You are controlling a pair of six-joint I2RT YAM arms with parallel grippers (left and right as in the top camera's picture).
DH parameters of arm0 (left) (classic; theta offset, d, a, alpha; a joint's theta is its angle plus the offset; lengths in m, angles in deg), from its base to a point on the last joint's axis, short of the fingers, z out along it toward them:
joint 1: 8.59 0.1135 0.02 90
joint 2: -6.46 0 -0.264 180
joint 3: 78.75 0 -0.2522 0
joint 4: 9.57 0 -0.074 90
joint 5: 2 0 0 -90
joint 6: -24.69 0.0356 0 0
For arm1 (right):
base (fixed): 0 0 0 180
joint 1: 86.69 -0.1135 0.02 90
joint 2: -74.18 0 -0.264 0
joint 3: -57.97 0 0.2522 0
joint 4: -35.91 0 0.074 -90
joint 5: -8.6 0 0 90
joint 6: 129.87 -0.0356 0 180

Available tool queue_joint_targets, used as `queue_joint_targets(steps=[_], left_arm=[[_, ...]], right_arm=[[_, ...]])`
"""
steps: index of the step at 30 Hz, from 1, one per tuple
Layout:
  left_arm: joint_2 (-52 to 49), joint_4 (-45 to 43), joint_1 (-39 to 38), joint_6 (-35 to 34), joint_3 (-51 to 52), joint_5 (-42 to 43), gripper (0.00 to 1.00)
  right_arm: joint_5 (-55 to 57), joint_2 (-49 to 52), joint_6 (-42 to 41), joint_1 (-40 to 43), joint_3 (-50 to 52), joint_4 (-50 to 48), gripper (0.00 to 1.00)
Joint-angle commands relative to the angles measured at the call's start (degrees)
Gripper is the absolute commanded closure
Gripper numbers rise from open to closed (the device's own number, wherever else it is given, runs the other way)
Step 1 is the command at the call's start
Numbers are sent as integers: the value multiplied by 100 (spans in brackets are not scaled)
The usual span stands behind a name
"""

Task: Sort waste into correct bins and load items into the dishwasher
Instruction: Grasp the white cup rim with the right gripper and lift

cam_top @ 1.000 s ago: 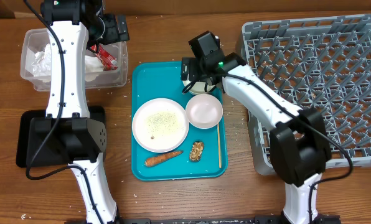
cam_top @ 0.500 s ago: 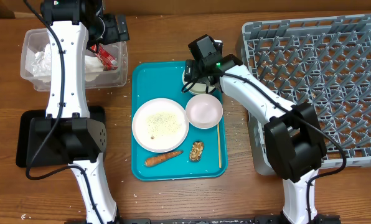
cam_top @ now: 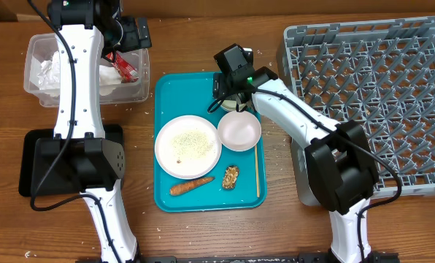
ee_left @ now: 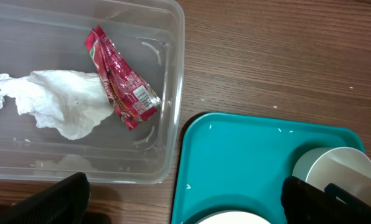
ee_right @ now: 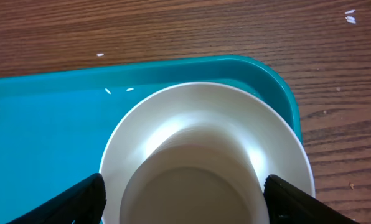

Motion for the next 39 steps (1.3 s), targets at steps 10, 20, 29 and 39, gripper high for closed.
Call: queue_joint_targets(steps=[10,20,29,39], left_arm=[[-4,-15,-37,-52,-79,-20,0],[-4,-15,-37,-52,-79,-20,0],[-4,-15,-37,-52,-79,-20,0],[-4,-15,-37,-52,-79,-20,0]], right_arm=[[260,72,31,-24,-149,66,19],[282,83,11,-24,-94,28,20],[280,81,11,-24,-96,13,31],[306,-295,17,11,-551,350,36]])
